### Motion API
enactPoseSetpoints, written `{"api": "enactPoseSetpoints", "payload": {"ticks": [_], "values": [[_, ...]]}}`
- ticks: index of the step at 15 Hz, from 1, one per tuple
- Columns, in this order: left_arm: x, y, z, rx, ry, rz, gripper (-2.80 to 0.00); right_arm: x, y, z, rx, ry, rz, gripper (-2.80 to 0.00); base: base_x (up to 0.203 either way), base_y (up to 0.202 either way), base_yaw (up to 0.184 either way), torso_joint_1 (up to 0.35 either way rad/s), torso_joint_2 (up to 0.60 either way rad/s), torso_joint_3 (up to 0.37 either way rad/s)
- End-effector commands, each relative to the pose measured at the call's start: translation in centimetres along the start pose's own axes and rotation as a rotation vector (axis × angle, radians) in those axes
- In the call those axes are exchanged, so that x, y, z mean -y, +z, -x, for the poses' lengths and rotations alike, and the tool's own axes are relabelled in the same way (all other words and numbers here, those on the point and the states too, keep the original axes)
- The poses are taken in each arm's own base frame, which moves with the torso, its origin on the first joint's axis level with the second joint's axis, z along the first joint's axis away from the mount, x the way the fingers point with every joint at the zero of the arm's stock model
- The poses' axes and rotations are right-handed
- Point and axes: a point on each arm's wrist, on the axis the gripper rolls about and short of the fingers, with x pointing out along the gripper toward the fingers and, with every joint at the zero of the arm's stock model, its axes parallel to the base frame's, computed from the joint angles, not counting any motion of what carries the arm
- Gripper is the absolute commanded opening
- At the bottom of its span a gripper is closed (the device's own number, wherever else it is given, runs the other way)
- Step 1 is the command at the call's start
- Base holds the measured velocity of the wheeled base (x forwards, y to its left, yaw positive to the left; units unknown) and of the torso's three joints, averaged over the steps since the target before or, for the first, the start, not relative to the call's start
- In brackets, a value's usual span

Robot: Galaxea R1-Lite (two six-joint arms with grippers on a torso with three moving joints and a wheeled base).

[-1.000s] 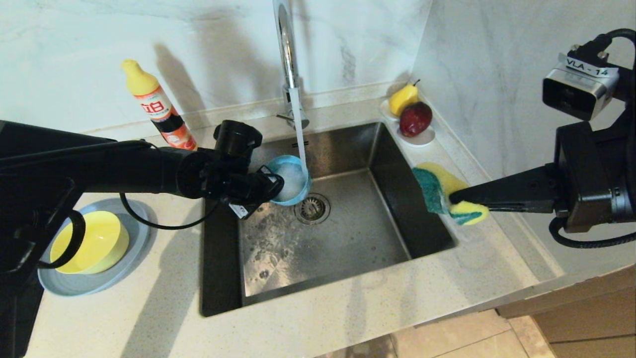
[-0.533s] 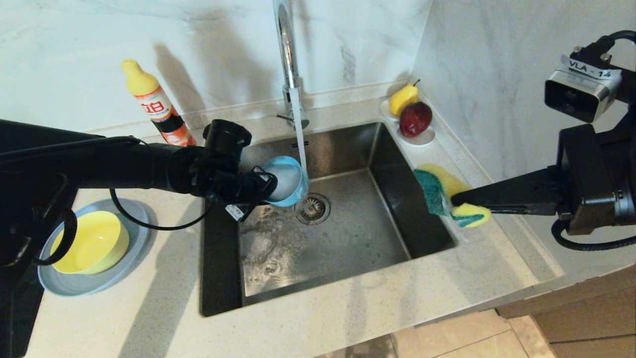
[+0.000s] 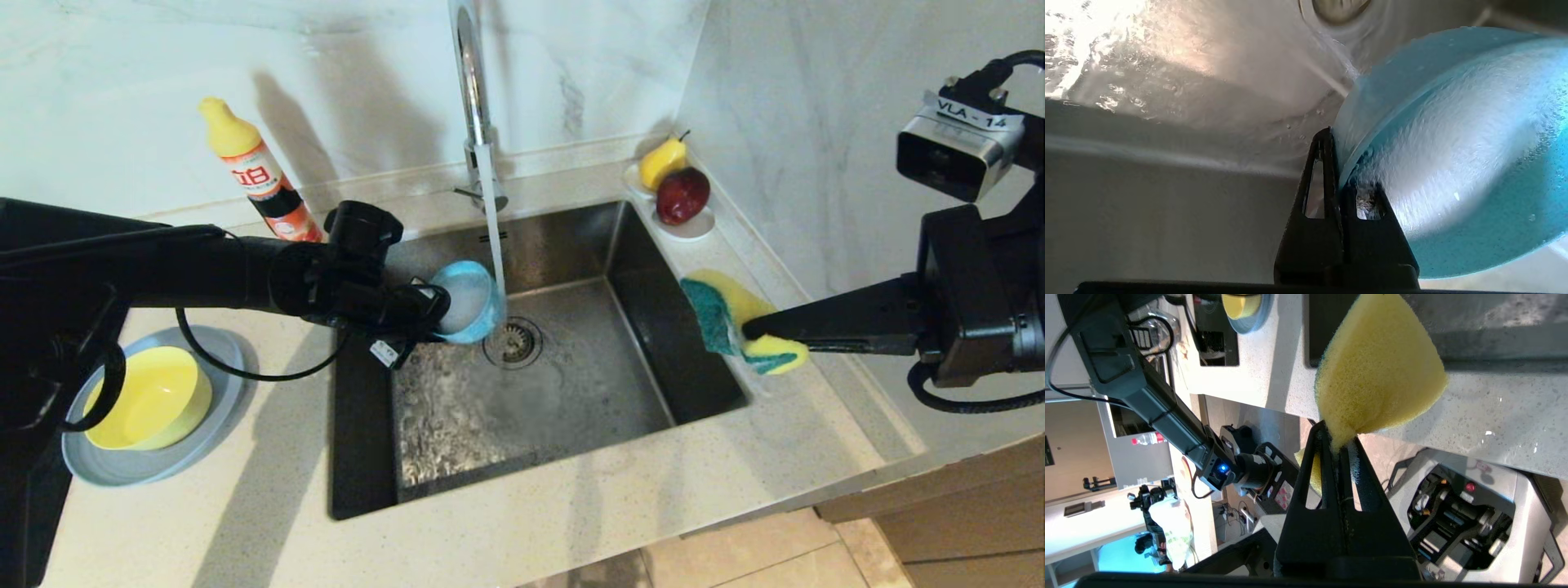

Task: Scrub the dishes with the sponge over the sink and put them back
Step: Rinse the bowl

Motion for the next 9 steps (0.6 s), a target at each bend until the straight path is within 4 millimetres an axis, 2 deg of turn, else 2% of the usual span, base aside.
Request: {"api": "enactPoseSetpoints", "payload": {"ticks": [1, 9], "values": [[-0.02, -0.29, -0.36, -0.032, -0.006, 0.005, -2.80, 0.15, -0.25, 0.00, -0.009, -0.003, -0.005, -2.80, 0.000, 0.000, 0.000, 0.000, 0.00, 0.000], [0.21, -0.13, -1.16, -0.040, -0.017, 0.003, -2.80, 0.10, -0.29, 0.15, -0.007, 0.000, -0.004, -2.80, 0.000, 0.000, 0.000, 0.000, 0.00, 0.000]]}}
